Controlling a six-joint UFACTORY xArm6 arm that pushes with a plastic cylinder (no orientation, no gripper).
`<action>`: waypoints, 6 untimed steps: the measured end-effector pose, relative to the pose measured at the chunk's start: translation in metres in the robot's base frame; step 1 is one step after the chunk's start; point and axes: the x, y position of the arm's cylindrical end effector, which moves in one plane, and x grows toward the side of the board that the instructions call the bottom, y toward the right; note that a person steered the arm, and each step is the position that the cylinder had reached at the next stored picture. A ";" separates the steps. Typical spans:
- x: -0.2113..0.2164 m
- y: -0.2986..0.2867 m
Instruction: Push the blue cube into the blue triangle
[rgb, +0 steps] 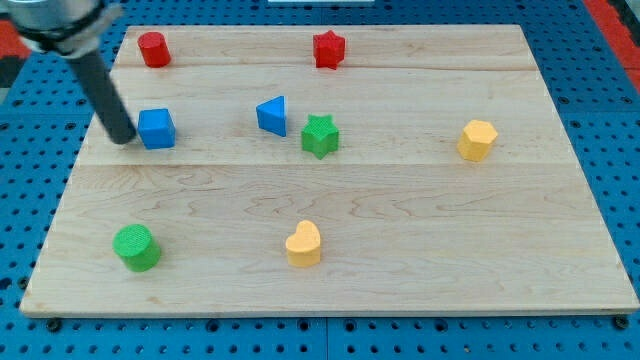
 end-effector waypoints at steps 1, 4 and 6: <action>0.000 0.077; -0.028 0.047; 0.048 0.131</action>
